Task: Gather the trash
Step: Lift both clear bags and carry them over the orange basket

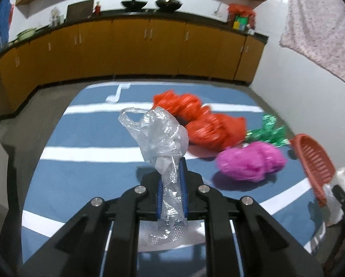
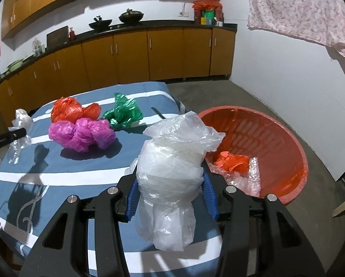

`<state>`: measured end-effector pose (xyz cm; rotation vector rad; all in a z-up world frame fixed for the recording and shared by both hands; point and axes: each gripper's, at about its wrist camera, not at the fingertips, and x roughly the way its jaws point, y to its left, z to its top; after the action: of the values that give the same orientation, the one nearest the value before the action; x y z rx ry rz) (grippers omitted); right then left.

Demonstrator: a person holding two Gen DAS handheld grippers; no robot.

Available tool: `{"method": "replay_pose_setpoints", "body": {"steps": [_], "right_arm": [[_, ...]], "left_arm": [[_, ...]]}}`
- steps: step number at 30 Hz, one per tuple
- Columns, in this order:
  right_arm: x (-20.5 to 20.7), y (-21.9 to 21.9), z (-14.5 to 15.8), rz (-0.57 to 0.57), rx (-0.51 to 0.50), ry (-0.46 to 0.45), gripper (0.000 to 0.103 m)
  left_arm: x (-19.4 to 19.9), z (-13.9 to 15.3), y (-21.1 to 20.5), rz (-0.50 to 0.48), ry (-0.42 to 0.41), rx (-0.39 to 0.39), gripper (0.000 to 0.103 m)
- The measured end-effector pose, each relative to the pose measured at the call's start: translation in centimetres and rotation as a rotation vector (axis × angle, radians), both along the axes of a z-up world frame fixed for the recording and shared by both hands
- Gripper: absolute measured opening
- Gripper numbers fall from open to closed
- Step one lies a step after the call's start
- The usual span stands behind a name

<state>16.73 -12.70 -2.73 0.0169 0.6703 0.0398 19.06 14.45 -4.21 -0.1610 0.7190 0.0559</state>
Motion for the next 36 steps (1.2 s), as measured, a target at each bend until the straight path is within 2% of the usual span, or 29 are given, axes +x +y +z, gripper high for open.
{"method": "replay_pose_setpoints", "body": {"steps": [8, 14, 24, 36], "right_arm": [[-0.5, -2.3, 0.9, -0.061, 0.013, -0.036, 0.048], [-0.9, -4.3, 1.3, -0.11, 0.003, -0.06, 0.048], [-0.4, -8.5, 2.4, -0.201, 0.0, -0.099, 0.048], [1.6, -12.1, 1.7, -0.258, 0.034, -0.105, 0.048]], "left_arm": [[-1.2, 3.8, -6.0, -0.173, -0.092, -0.004, 0.014], [-1.8, 4.9, -10.8, -0.297, -0.125, -0.02, 0.014], [-1.2, 5.1, -17.2, -0.459, -0.154, -0.044, 0.014], [2.8, 3.3, -24.1, -0.581, -0.11, -0.108, 0.014]]}}
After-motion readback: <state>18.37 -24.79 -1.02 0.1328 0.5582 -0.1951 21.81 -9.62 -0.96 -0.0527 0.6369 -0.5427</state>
